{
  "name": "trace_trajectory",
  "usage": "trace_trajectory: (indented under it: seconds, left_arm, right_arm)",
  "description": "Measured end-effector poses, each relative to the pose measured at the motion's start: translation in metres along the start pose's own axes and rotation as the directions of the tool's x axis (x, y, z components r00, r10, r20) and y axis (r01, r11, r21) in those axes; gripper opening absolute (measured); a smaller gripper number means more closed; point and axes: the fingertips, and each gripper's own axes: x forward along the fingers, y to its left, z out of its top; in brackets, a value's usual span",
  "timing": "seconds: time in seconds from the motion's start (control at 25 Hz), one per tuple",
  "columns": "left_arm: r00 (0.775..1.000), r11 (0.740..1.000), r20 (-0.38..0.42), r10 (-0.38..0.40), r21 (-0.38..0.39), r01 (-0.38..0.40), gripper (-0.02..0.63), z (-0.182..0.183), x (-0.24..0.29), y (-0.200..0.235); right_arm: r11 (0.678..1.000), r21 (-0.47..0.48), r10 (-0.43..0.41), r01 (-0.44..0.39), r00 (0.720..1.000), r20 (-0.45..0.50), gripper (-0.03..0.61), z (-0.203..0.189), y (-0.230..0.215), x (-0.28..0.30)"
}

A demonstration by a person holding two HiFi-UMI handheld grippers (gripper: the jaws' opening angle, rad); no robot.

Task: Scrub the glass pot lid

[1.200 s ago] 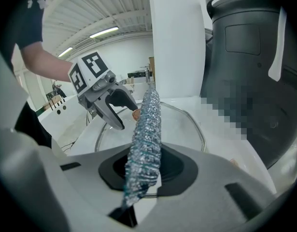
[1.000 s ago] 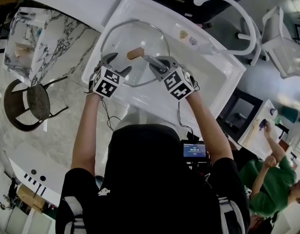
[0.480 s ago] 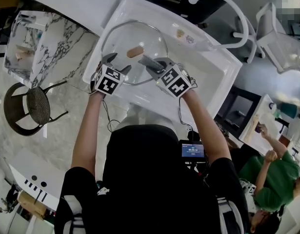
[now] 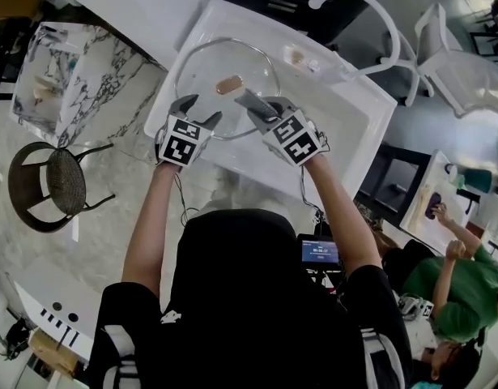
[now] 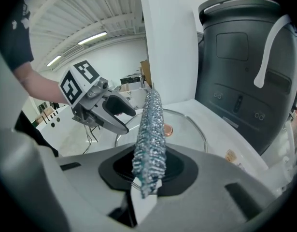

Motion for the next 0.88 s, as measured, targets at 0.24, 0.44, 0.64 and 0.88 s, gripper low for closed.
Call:
trace_trajectory:
  seconds: [0.24, 0.44, 0.64, 0.88]
  left_arm:
    - [0.997, 0.999, 0.073, 0.002, -0.047, 0.001, 0.178, 0.015, -0.037, -0.011]
    - [0.983, 0.996, 0.183, 0.035, -0.090, -0.019, 0.085, 0.035, -0.080, -0.011]
    - [0.946, 0.991, 0.315, 0.071, -0.129, -0.032, 0.029, 0.053, -0.131, -0.005]
    - [0.907, 0.990, 0.416, 0.059, -0.138, -0.001, 0.015, 0.071, -0.182, -0.006]
  right_arm:
    - [0.997, 0.009, -0.072, 0.071, 0.996, 0.052, 0.067, 0.019, 0.012, -0.018]
    - [0.990, 0.028, -0.141, 0.139, 0.986, 0.090, 0.066, 0.043, 0.022, -0.036]
    - [0.977, 0.041, -0.212, 0.208, 0.963, 0.165, 0.066, 0.077, 0.037, -0.058]
    - [0.960, 0.037, -0.276, 0.277, 0.919, 0.281, 0.066, 0.124, 0.062, -0.085]
